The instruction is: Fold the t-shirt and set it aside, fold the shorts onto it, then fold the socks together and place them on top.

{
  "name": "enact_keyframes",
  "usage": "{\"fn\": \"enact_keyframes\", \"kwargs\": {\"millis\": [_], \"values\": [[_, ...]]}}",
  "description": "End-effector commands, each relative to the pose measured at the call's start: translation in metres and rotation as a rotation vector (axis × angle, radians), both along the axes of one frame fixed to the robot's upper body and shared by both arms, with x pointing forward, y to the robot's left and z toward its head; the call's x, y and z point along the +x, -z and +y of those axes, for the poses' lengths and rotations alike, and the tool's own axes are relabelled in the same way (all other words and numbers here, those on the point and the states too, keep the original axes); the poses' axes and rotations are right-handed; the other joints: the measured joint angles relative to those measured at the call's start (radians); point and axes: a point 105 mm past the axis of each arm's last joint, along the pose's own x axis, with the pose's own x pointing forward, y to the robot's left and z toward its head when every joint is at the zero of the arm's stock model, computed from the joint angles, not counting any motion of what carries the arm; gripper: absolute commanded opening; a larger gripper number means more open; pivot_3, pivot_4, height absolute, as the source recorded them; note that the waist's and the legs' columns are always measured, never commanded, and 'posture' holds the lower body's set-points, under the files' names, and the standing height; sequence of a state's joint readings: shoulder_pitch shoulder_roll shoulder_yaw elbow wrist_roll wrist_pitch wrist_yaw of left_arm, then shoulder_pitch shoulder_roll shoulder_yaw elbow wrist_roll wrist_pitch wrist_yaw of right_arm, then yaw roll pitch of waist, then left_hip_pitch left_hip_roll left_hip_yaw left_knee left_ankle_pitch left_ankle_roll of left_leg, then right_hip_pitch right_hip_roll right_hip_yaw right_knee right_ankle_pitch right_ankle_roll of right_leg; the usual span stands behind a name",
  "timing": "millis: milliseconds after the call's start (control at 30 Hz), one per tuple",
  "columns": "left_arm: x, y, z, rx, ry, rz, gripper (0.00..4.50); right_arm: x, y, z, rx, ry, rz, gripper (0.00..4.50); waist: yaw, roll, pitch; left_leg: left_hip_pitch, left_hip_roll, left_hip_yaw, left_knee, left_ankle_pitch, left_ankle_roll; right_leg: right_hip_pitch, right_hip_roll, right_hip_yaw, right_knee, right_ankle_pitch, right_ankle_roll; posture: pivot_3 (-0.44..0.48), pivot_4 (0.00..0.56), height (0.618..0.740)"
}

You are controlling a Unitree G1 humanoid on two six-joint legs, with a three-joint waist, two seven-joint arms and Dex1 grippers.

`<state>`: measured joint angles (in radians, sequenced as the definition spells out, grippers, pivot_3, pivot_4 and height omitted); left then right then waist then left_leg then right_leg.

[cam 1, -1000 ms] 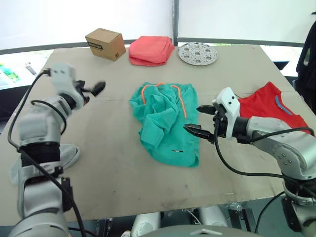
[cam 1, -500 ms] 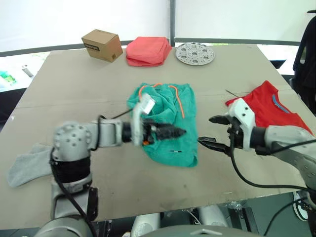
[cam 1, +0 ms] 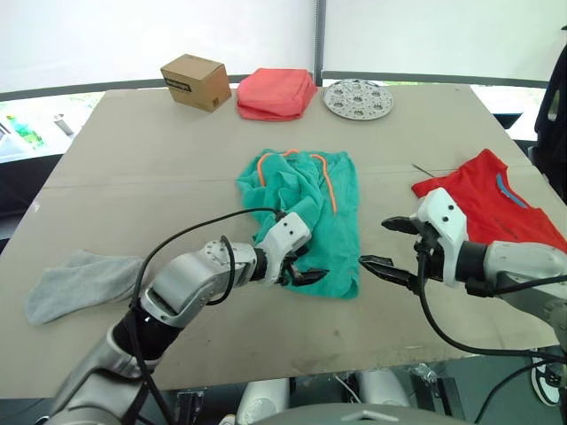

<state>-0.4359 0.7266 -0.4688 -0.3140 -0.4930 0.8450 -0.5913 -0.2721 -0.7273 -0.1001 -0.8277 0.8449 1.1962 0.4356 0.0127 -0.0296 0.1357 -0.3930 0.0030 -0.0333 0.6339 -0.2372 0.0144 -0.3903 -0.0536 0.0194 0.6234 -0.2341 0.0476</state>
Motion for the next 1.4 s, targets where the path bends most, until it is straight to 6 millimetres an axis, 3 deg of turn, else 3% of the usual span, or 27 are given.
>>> {"fn": "enact_keyframes", "kwargs": {"millis": [33, 100, 167, 300, 467, 567, 633, 700, 733, 800, 833, 1000, 1067, 1167, 1300, 1400], "values": [[-0.011, 0.029, 0.012, 0.093, 0.126, 0.075, 1.82, 0.000, -0.012, -0.001, 0.016, 0.018, -0.064, 4.50, 0.000, 0.000, 0.000, 0.000, 0.000, 0.000, 0.000, 0.000, 0.000, 0.000, 0.000, 0.000, 0.000, 0.000, 0.000, 0.000, 0.150, 0.740], [-0.007, 0.029, 0.018, 0.120, 0.190, 0.042, 0.69, 0.001, -0.012, 0.000, 0.019, 0.021, -0.068, 4.50, 0.000, 0.001, -0.001, 0.000, 0.001, 0.000, 0.000, -0.001, 0.001, 0.000, 0.000, -0.001, -0.001, 0.000, 0.000, 0.000, 0.150, 0.740], [-0.008, 0.025, 0.024, 0.106, 0.263, 0.030, 0.06, 0.001, -0.011, 0.001, 0.022, 0.028, -0.074, 4.50, -0.001, 0.001, -0.001, 0.000, 0.001, 0.000, 0.000, -0.001, 0.001, 0.000, 0.001, -0.001, -0.001, 0.000, 0.000, 0.000, 0.150, 0.740], [-0.002, 0.021, 0.057, 0.171, 0.431, -0.049, 0.06, 0.001, -0.010, 0.002, 0.025, 0.037, -0.076, 4.50, -0.006, 0.002, -0.001, -0.001, 0.003, 0.000, -0.001, -0.001, 0.001, 0.000, 0.002, -0.002, -0.001, 0.000, 0.000, 0.000, 0.150, 0.740], [0.048, 0.003, 0.137, 0.484, 0.509, -0.211, 0.06, 0.001, -0.007, 0.005, 0.030, 0.026, -0.069, 4.50, -0.004, 0.001, -0.002, -0.002, 0.002, 0.002, 0.000, -0.001, 0.001, -0.001, 0.003, -0.004, -0.001, 0.000, -0.001, 0.000, 0.150, 0.740], [0.078, -0.024, 0.172, 0.614, 0.382, -0.299, 0.06, 0.003, -0.006, 0.007, 0.032, 0.020, -0.069, 4.50, -0.018, 0.000, -0.002, -0.001, 0.002, 0.002, 0.000, -0.001, 0.002, -0.001, 0.004, -0.002, -0.001, 0.000, 0.000, 0.000, 0.150, 0.740], [0.093, -0.051, 0.196, 0.677, 0.261, -0.388, 0.06, 0.006, -0.006, 0.011, 0.040, 0.007, -0.069, 4.50, -0.024, -0.001, -0.001, -0.002, 0.002, 0.002, 0.000, -0.002, 0.003, -0.002, 0.004, -0.002, -0.001, 0.000, 0.000, 0.000, 0.150, 0.740], [0.095, -0.069, 0.196, 0.530, 0.173, -0.384, 0.06, 0.009, -0.006, 0.015, 0.043, -0.006, -0.069, 4.50, -0.029, -0.002, -0.001, -0.006, 0.002, 0.001, 0.001, -0.003, 0.004, -0.006, 0.005, -0.002, 0.001, 0.002, 0.005, 0.000, 0.150, 0.740], [0.095, -0.078, 0.190, 0.362, 0.116, -0.339, 0.53, 0.011, -0.005, 0.016, 0.044, -0.012, -0.068, 4.50, -0.028, -0.002, -0.001, -0.006, 0.002, 0.001, 0.001, -0.003, 0.004, -0.006, 0.005, -0.003, 0.002, 0.002, 0.005, 0.000, 0.150, 0.740], [0.088, -0.089, 0.180, 0.094, 0.086, -0.230, 0.91, 0.013, -0.005, 0.019, 0.050, -0.022, -0.067, 4.50, -0.026, -0.002, -0.001, -0.006, 0.003, 0.002, 0.001, -0.003, 0.005, -0.006, 0.005, -0.004, 0.003, 0.002, 0.005, 0.000, 0.150, 0.740], [0.080, -0.091, 0.177, -0.010, 0.090, -0.166, 1.32, 0.015, -0.005, 0.021, 0.054, -0.027, -0.067, 4.50, -0.024, -0.002, 0.000, -0.007, 0.004, 0.001, 0.001, -0.003, 0.005, -0.006, 0.005, -0.007, 0.003, 0.002, 0.005, 0.000, 0.150, 0.740], [0.033, -0.097, 0.168, -0.300, 0.021, 0.032, 3.53, 0.019, -0.006, 0.031, 0.071, -0.075, -0.076, 4.50, -0.056, -0.002, 0.001, -0.007, 0.006, -0.001, 0.001, -0.003, 0.005, -0.005, 0.004, -0.003, 0.004, 0.001, 0.006, 0.000, 0.150, 0.740], [0.014, -0.092, 0.161, -0.291, 0.002, 0.030, 3.53, 0.021, -0.007, 0.034, 0.075, -0.091, -0.087, 4.50, -0.060, -0.002, 0.001, -0.005, 0.007, 0.000, 0.001, -0.003, 0.005, -0.005, 0.003, -0.002, 0.004, 0.001, 0.006, 0.000, 0.150, 0.740], [-0.003, -0.065, 0.162, -0.185, -0.085, -0.104, 3.53, 0.036, -0.012, 0.041, 0.092, -0.092, -0.118, 4.50, -0.053, 0.000, 0.003, -0.003, 0.007, 0.001, 0.000, -0.003, 0.005, -0.005, -0.002, -0.001, 0.003, 0.001, 0.006, 0.000, 0.150, 0.740], [-0.003, -0.047, 0.172, -0.112, -0.258, -0.228, 3.53, 0.066, -0.010, 0.043, 0.082, 0.014, -0.133, 4.50, -0.028, 0.001, 0.004, -0.002, 0.006, 0.002, 0.000, -0.003, 0.005, -0.005, -0.002, -0.002, 0.002, 0.000, 0.003, 0.000, 0.150, 0.740], [-0.010, -0.027, 0.178, -0.037, -0.308, -0.230, 3.53, 0.073, -0.011, 0.051, 0.100, 0.023, -0.133, 4.50, -0.022, 0.000, 0.004, -0.002, 0.005, 0.001, 0.001, -0.003, 0.005, -0.005, -0.001, -0.002, 0.003, 0.000, 0.002, 0.000, 0.150, 0.740]]}}
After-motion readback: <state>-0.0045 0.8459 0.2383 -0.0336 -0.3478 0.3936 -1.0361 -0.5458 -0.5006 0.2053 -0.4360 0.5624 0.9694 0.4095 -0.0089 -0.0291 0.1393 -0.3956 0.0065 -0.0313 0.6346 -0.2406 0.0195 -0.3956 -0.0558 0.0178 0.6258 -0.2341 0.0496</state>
